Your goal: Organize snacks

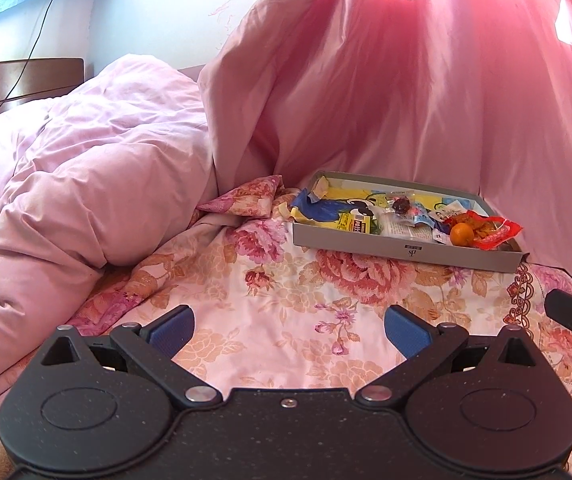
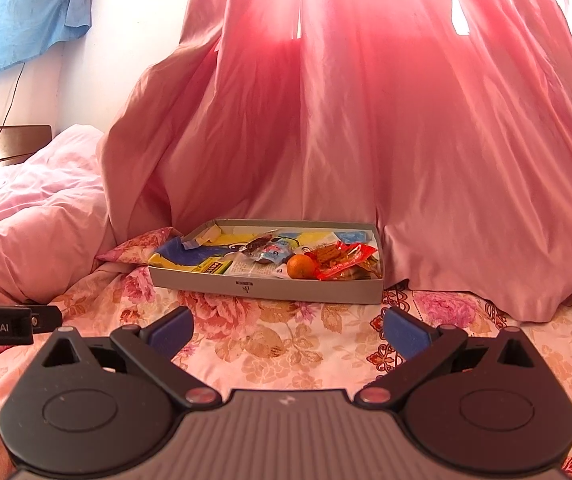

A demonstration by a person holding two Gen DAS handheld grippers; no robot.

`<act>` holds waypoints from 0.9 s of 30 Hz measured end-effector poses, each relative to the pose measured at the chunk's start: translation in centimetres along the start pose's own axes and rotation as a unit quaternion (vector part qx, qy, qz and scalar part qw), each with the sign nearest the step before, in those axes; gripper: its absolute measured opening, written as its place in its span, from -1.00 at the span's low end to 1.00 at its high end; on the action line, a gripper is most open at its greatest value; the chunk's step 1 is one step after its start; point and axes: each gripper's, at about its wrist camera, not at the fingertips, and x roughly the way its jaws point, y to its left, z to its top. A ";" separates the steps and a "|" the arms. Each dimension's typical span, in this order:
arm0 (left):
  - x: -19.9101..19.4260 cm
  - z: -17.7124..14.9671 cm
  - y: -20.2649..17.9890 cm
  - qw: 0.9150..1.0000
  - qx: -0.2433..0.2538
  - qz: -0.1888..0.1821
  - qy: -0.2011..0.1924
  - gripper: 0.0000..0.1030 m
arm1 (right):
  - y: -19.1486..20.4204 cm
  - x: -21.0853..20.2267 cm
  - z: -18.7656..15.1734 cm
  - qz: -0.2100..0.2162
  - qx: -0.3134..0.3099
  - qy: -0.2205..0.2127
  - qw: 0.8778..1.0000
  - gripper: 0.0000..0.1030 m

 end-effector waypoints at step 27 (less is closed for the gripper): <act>0.8 -0.6 -0.3 1.000 0.013 0.004 0.013 0.96 | -0.2 0.8 -1.1 0.010 0.007 0.022 1.000 1.00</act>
